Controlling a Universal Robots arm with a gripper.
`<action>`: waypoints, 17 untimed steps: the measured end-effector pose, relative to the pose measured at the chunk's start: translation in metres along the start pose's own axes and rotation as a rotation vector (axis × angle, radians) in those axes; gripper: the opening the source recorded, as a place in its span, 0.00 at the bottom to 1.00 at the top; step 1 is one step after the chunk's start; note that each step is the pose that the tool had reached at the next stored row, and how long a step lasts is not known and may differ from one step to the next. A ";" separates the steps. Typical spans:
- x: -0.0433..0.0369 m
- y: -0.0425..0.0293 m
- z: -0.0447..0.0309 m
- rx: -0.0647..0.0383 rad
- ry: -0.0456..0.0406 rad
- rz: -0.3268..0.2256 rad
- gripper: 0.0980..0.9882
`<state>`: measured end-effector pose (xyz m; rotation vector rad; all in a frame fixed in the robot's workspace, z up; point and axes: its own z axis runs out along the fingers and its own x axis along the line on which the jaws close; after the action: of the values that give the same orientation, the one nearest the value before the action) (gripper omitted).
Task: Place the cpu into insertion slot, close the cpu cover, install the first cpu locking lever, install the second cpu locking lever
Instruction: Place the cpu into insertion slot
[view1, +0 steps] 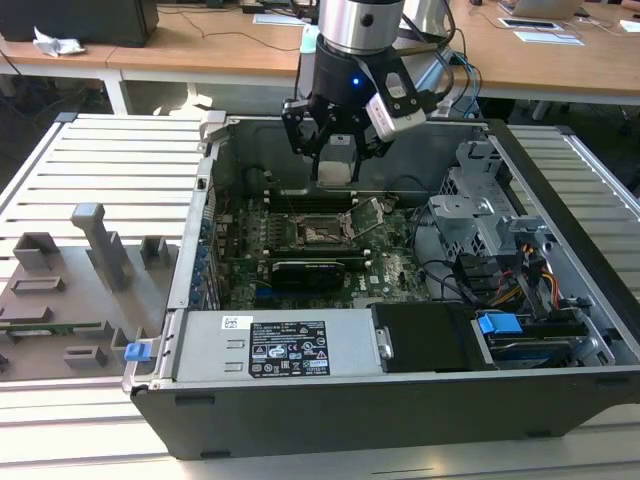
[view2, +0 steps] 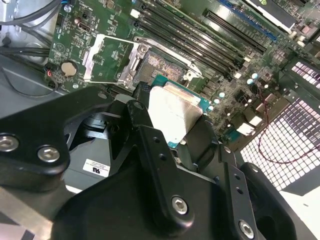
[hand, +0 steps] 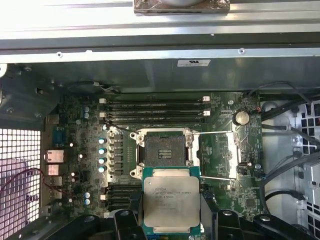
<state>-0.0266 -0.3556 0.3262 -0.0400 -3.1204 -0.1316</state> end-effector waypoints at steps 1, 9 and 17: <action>0.0000 -0.0001 0.0011 0.000 -0.0001 0.000 0.50; -0.0002 -0.0006 0.0124 0.000 -0.0001 0.000 0.50; -0.0004 0.0011 0.0211 0.001 -0.0001 0.000 0.50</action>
<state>-0.0265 -0.3528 0.3053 -0.0401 -3.1205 -0.1299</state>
